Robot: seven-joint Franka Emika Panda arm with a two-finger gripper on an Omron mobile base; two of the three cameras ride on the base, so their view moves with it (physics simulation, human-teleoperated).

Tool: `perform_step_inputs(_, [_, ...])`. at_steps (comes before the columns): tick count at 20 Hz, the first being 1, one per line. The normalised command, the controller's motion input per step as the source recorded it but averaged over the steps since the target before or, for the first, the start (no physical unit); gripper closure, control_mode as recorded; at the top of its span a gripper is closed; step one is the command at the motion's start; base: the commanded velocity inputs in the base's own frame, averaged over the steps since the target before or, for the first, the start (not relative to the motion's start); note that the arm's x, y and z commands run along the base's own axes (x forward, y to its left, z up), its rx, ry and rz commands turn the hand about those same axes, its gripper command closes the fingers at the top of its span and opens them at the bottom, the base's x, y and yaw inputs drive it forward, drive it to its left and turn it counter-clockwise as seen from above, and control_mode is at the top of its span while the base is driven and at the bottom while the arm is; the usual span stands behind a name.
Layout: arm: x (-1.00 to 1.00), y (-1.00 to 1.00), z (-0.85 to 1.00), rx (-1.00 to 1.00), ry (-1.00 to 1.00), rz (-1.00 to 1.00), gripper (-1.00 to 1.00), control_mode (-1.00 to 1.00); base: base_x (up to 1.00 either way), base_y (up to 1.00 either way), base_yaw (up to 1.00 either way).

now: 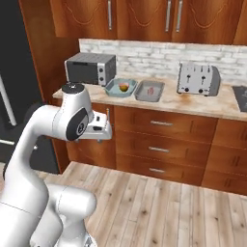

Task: Place one lemon and one steak in each tupperware on the nearby counter, to pack two identical lunches.

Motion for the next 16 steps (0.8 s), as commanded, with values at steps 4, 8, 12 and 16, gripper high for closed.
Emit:
perform_step_inputs(4, [0.0,0.0,0.0,0.0,0.0,0.0,-1.0,1.0,-0.39,1.0,0.0])
perform_step_inputs(8, [0.0,0.0,0.0,0.0,0.0,0.0,-1.0,1.0,-0.01,1.0,0.0])
perform_step_inputs(12, [0.0,0.0,0.0,0.0,0.0,0.0,-1.0,1.0,0.17,1.0,0.02])
perform_step_inputs(16, [0.0,0.0,0.0,0.0,0.0,0.0,-1.0,1.0,0.3,1.0,0.37])
